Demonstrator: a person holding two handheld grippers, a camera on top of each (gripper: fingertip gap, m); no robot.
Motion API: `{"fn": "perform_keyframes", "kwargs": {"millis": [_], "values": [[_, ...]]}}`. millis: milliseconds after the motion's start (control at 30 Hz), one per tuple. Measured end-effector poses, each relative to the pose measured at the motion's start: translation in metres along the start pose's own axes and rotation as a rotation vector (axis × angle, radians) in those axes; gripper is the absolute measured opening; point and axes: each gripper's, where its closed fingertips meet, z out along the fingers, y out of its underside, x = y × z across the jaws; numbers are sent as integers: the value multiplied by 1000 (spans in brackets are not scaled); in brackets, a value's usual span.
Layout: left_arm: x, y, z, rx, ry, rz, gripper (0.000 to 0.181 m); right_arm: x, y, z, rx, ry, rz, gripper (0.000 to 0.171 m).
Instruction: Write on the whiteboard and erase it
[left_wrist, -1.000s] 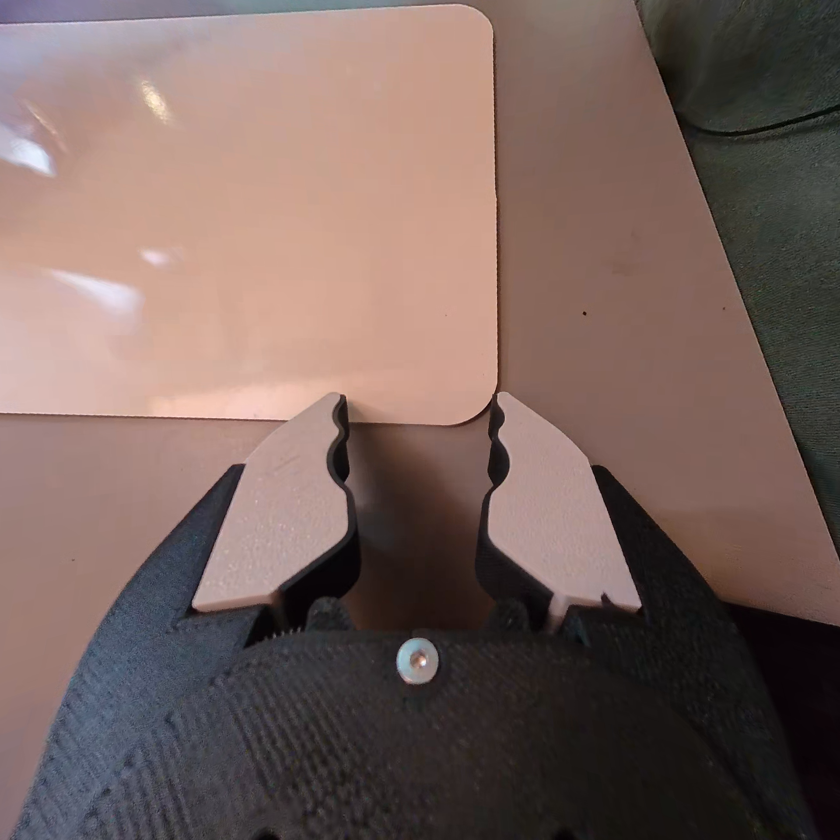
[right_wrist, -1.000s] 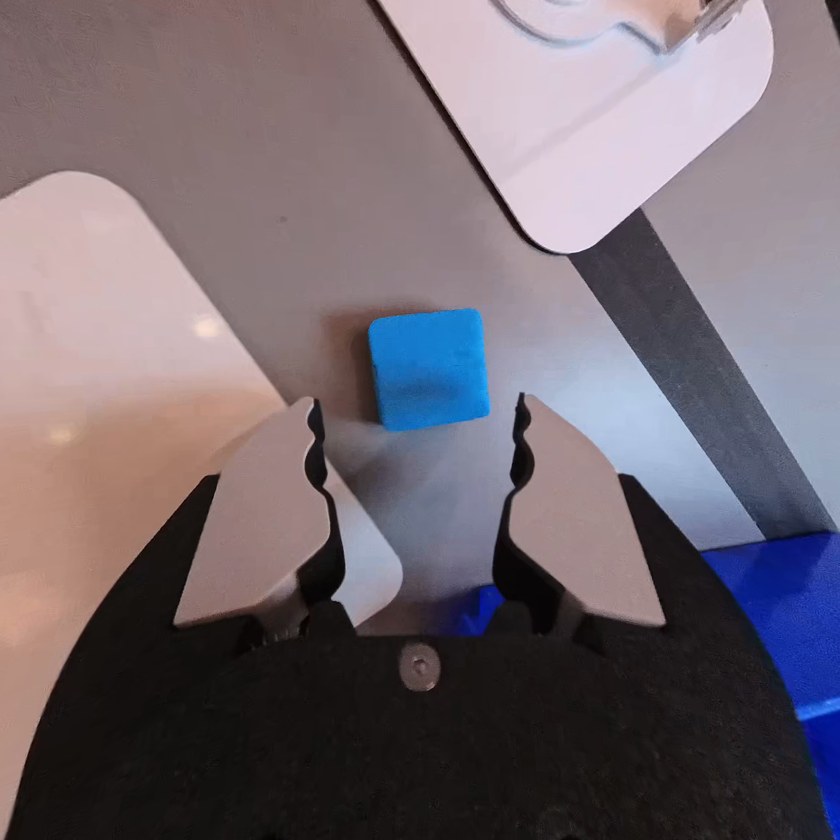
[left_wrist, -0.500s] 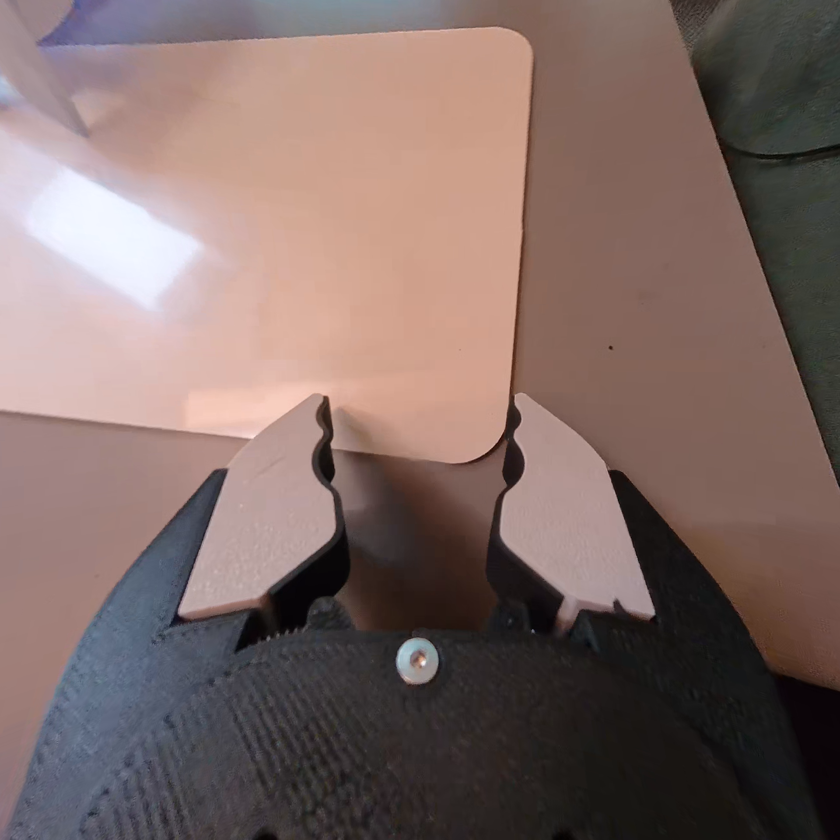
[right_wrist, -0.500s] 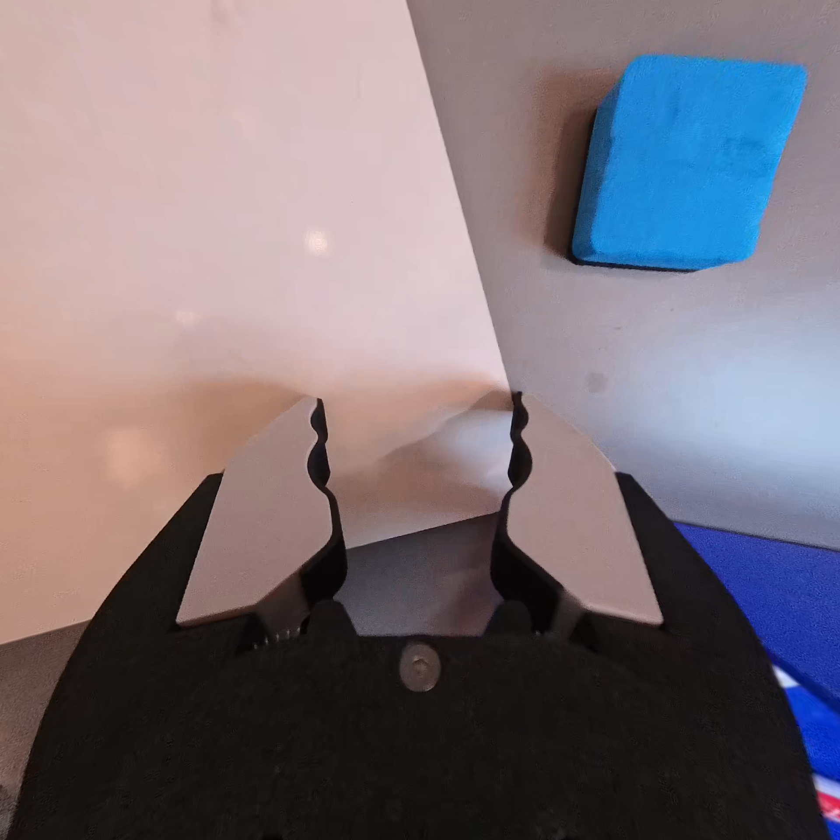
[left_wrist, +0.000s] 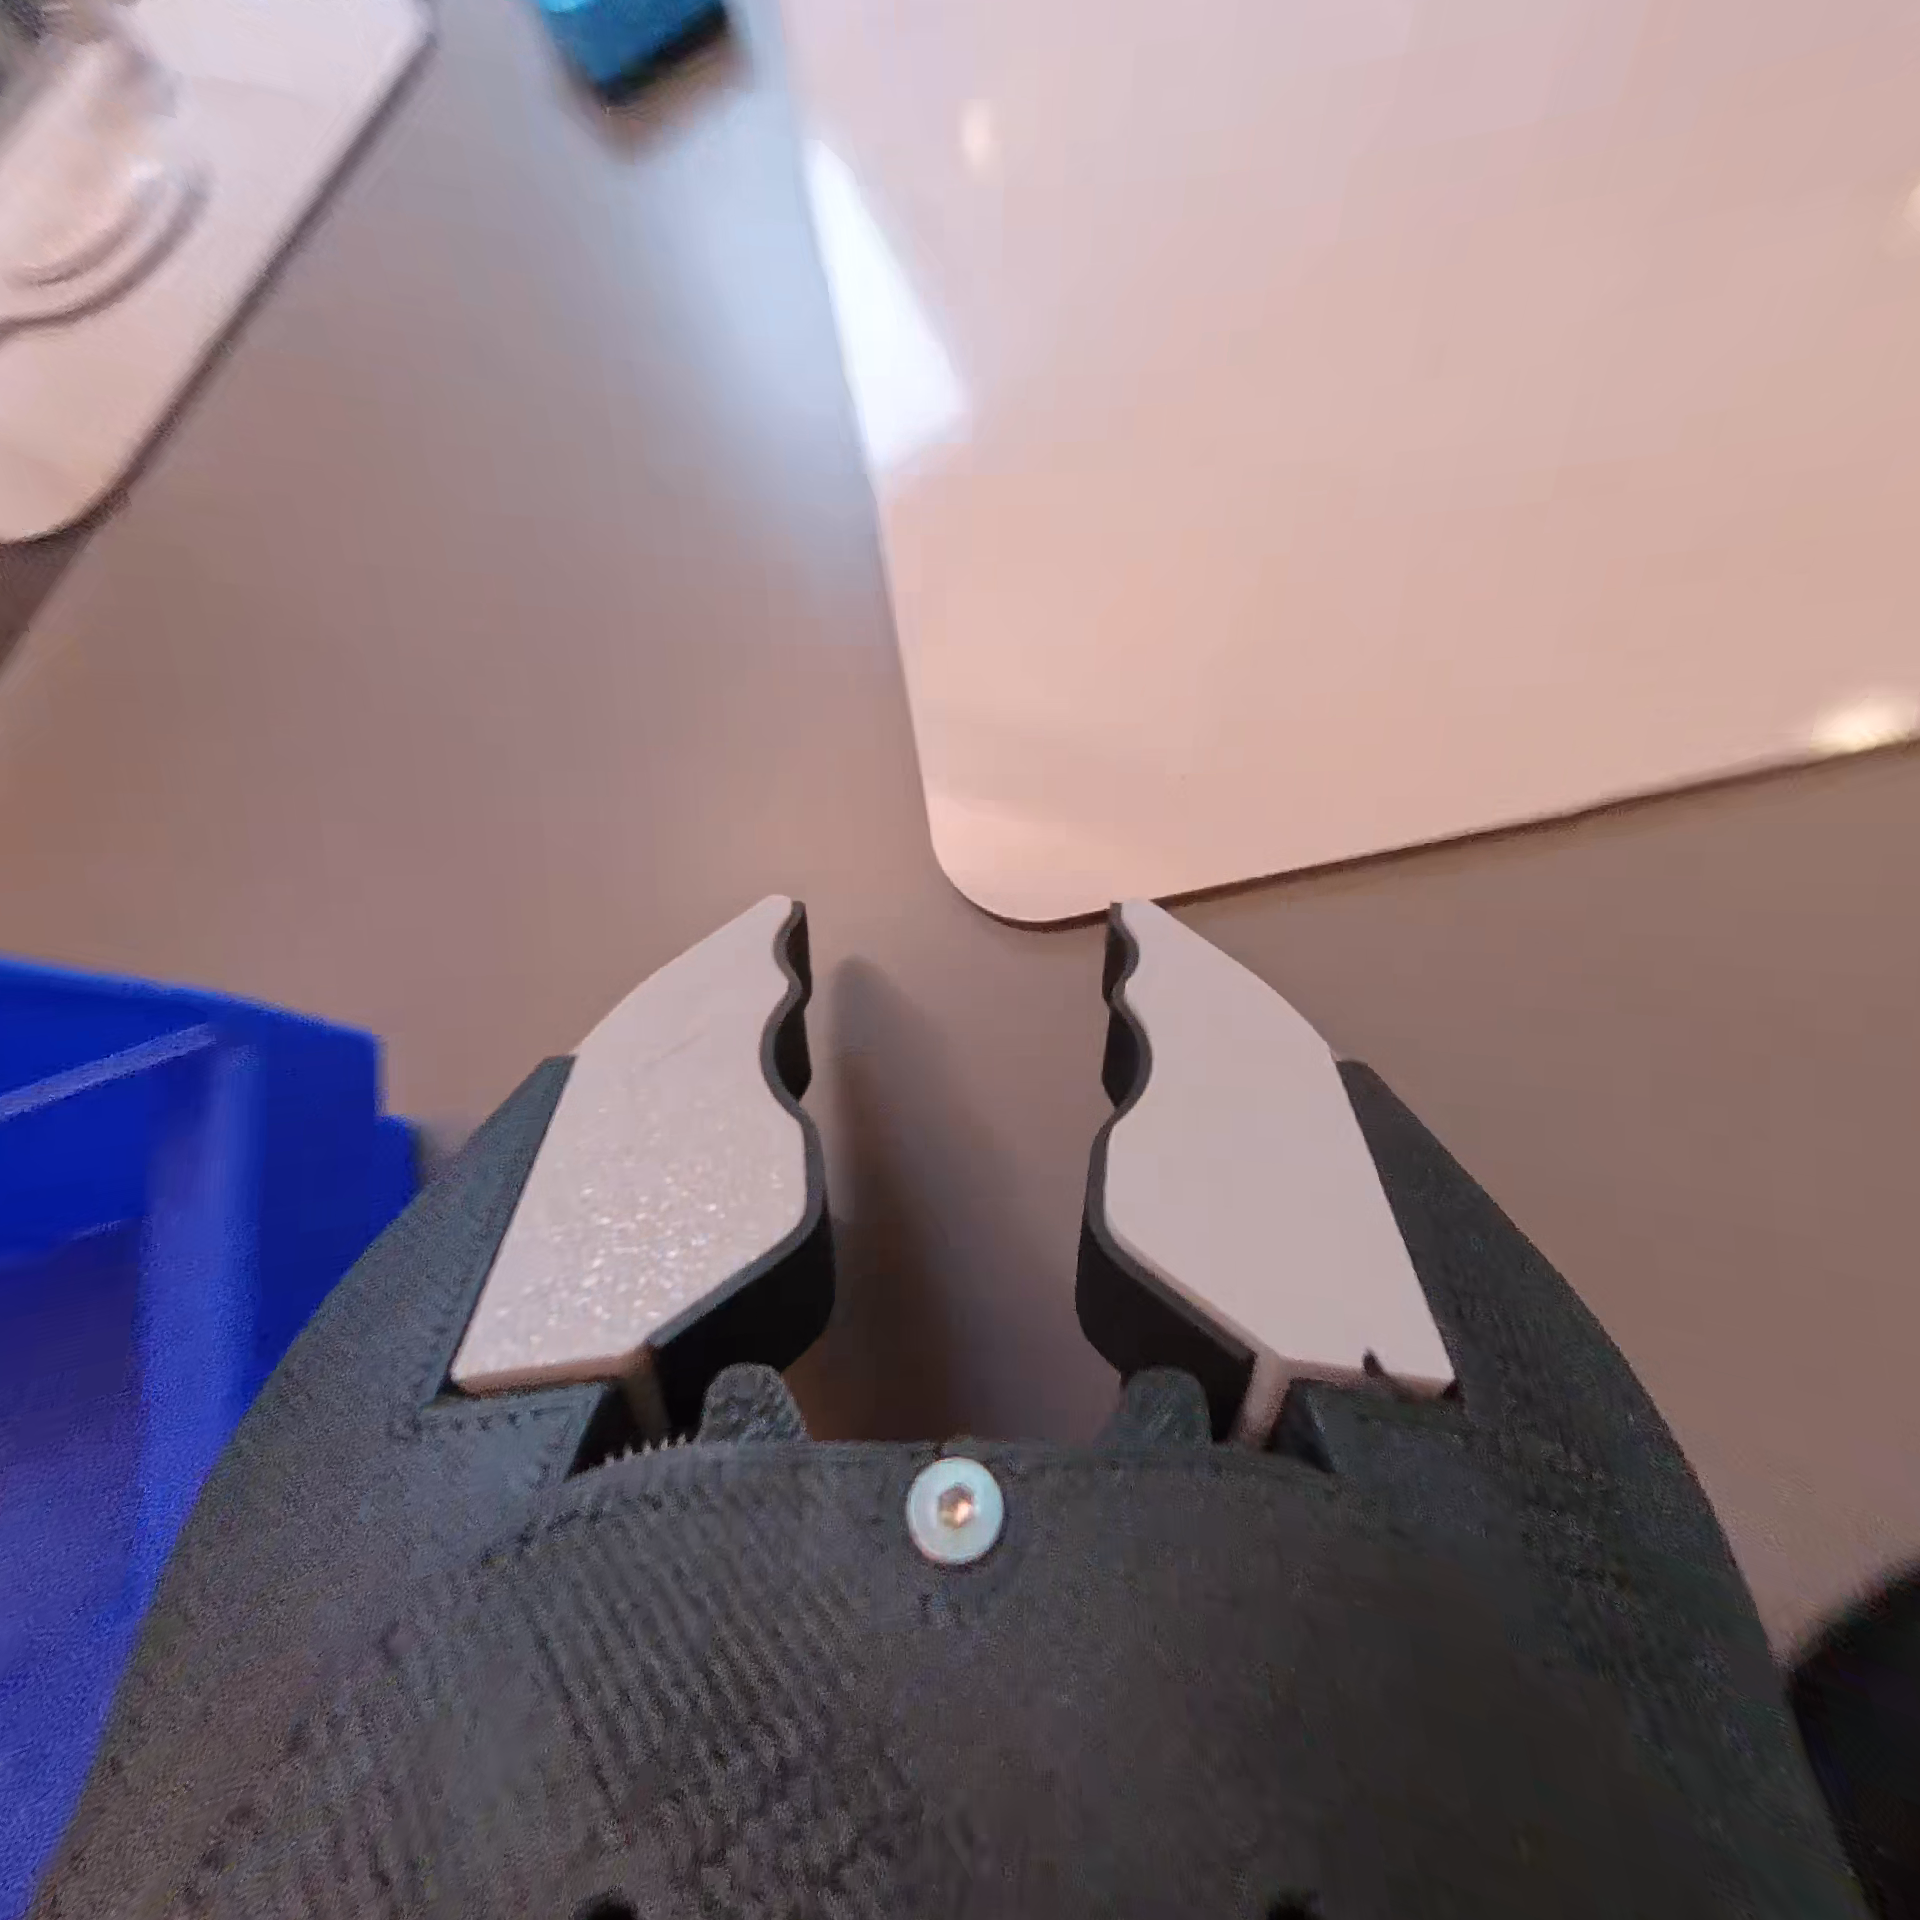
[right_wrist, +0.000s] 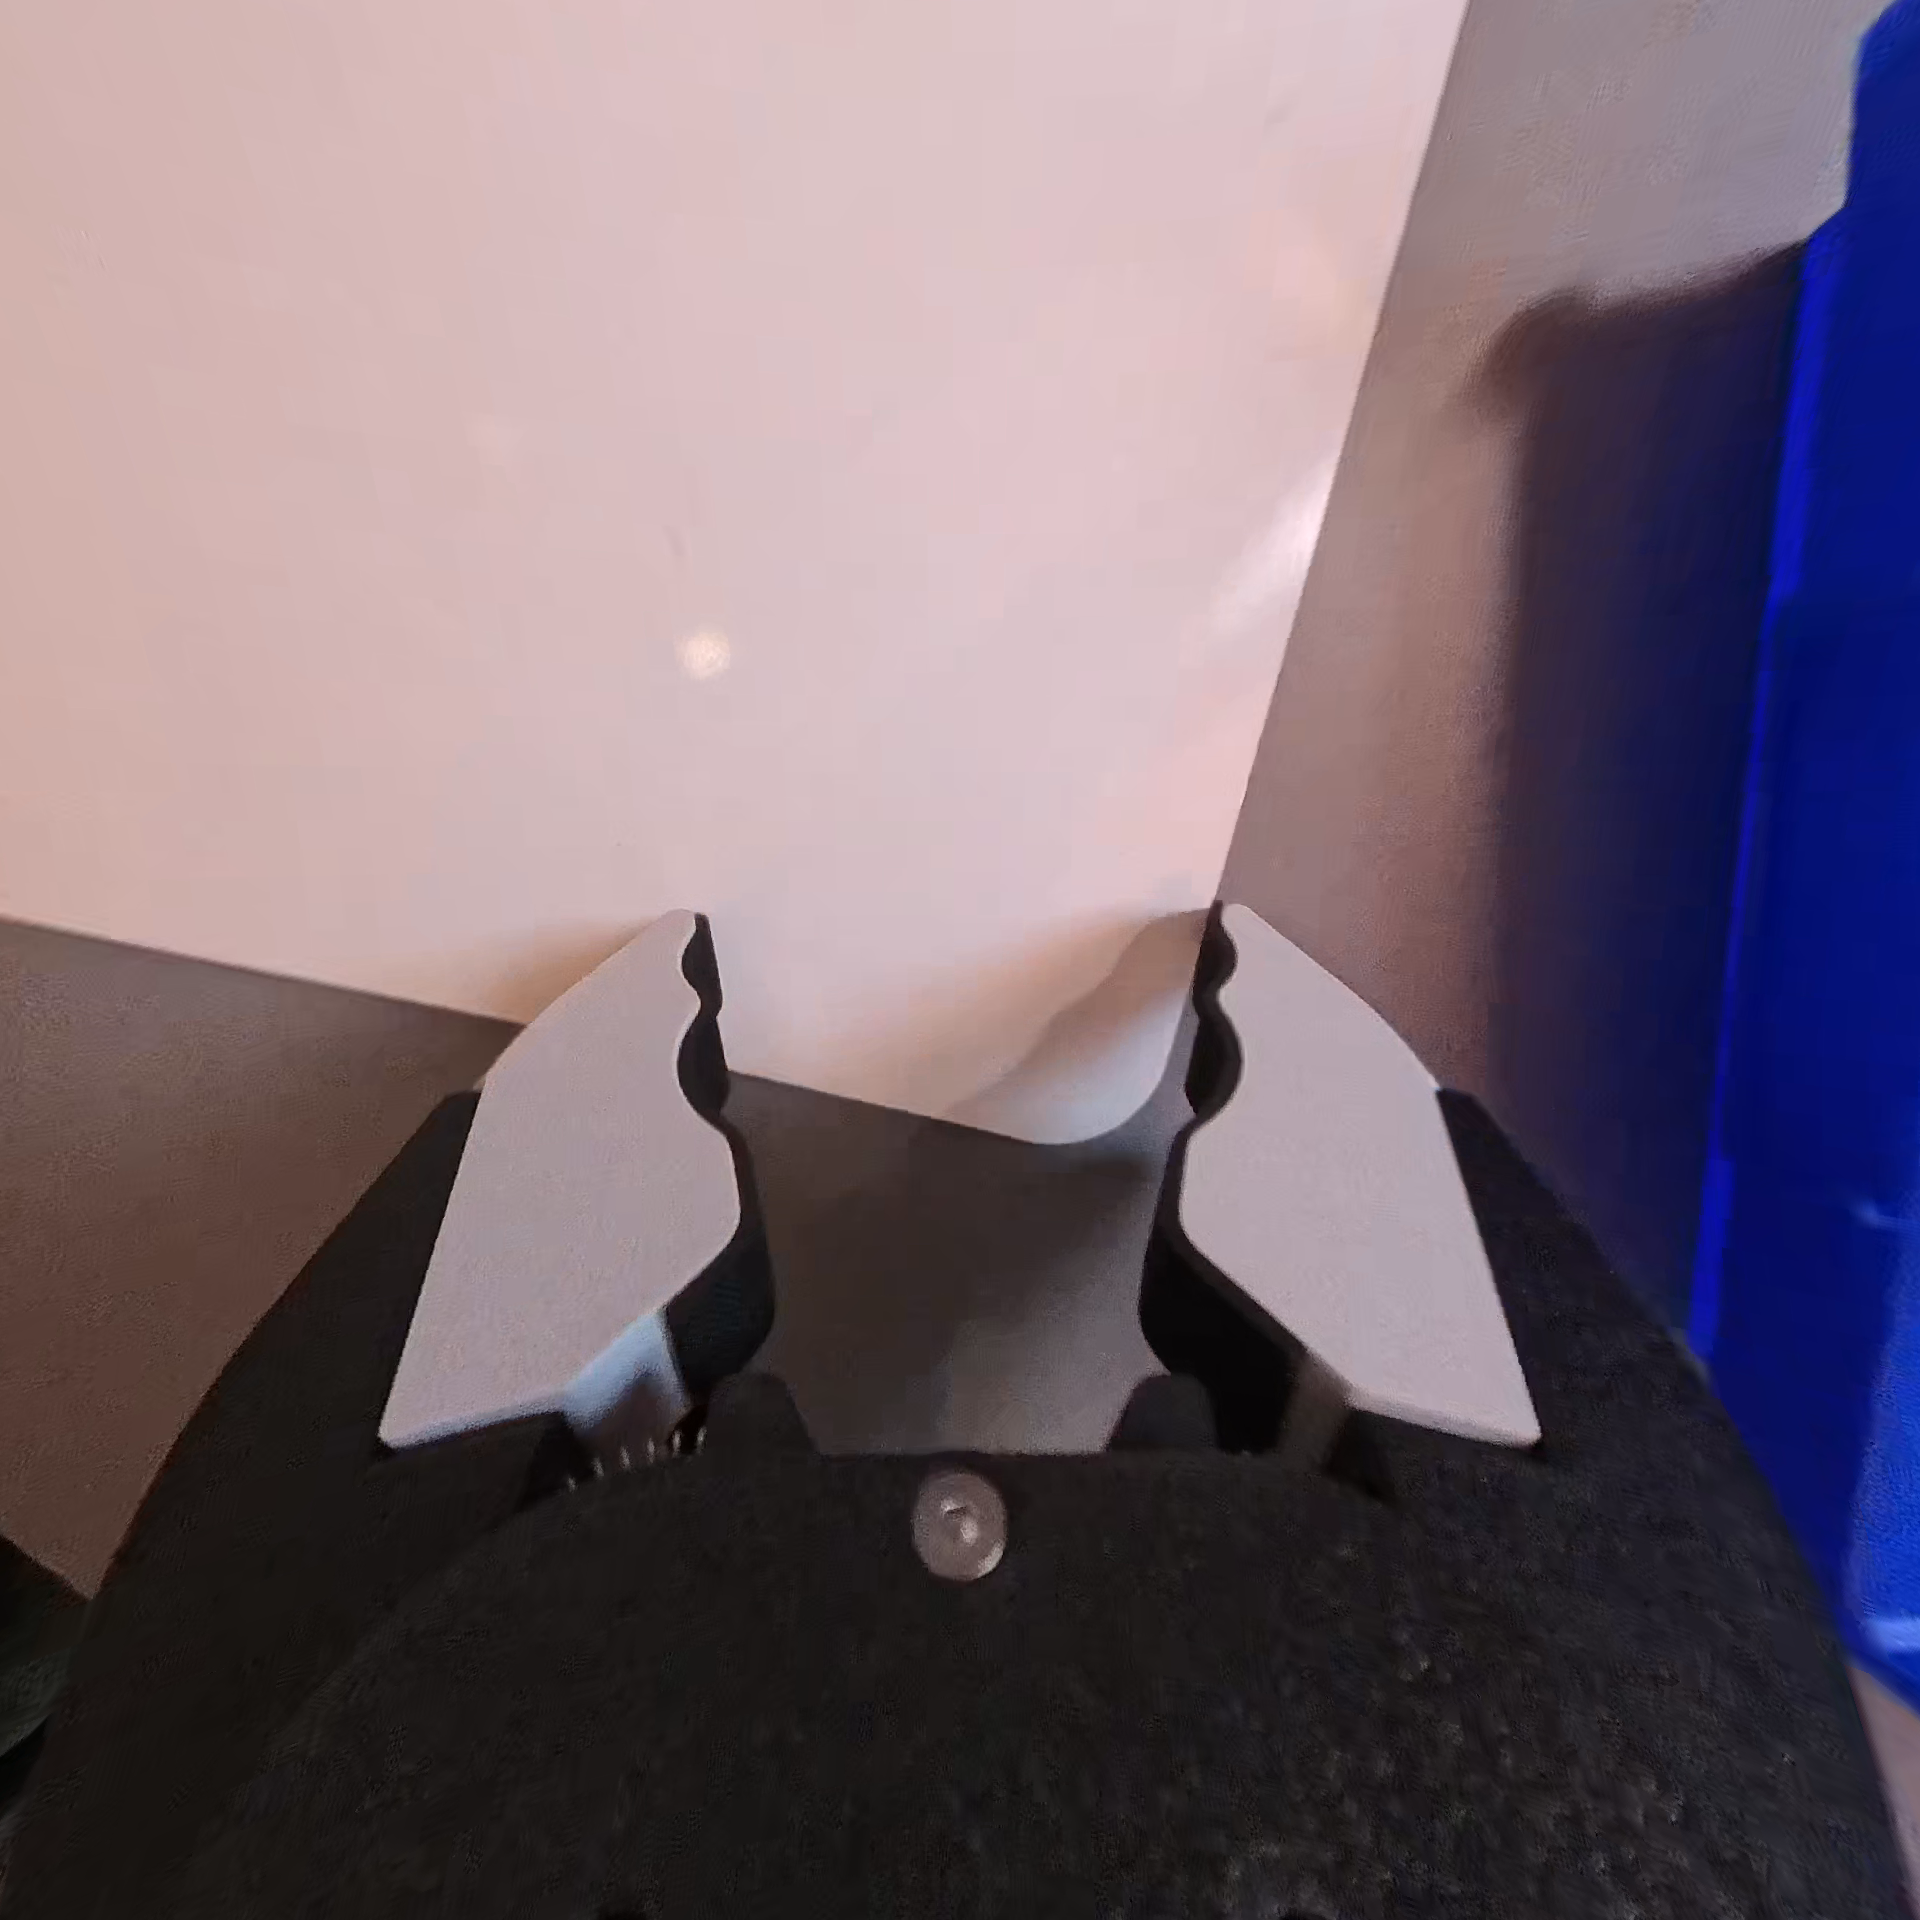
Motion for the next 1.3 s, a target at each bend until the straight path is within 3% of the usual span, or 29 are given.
{"fn": "perform_keyframes", "kwargs": {"millis": [167, 300, 400, 567, 667, 733, 833, 933, 1167, 1300], "values": [[-44, 3, 1, -26, -236, -4, 43, -46, 20, -7, 95, -16, -25, 84], [-44, -4, -13, 22, -238, -41, 39, -99, 24, -10, 170, -103, -115, 71], [-34, -9, -25, 76, -209, -39, 38, -109, 14, -18, 279, -116, -177, 67], [-32, -21, -45, 154, -240, -35, 38, -39, -18, -54, 459, 86, -151, 67], [-43, -24, -61, 171, -290, -65, 39, 40, -24, -64, 377, 312, -130, 69], [-50, -21, -72, 157, -319, -97, 40, 83, -18, -56, 244, 372, -98, 76], [-61, -5, -85, 63, -373, -117, 42, 126, -8, -35, 63, 403, -66, 74], [-68, 17, -90, -82, -414, -116, 47, 138, 1, -23, -81, 441, -143, 30], [-86, 63, -84, -461, -426, -48, 61, 89, 21, -35, -63, 409, -245, 27], [-93, 83, -77, -617, -376, -66, 45, 37, 37, -58, 36, 381, -275, 28]]}}
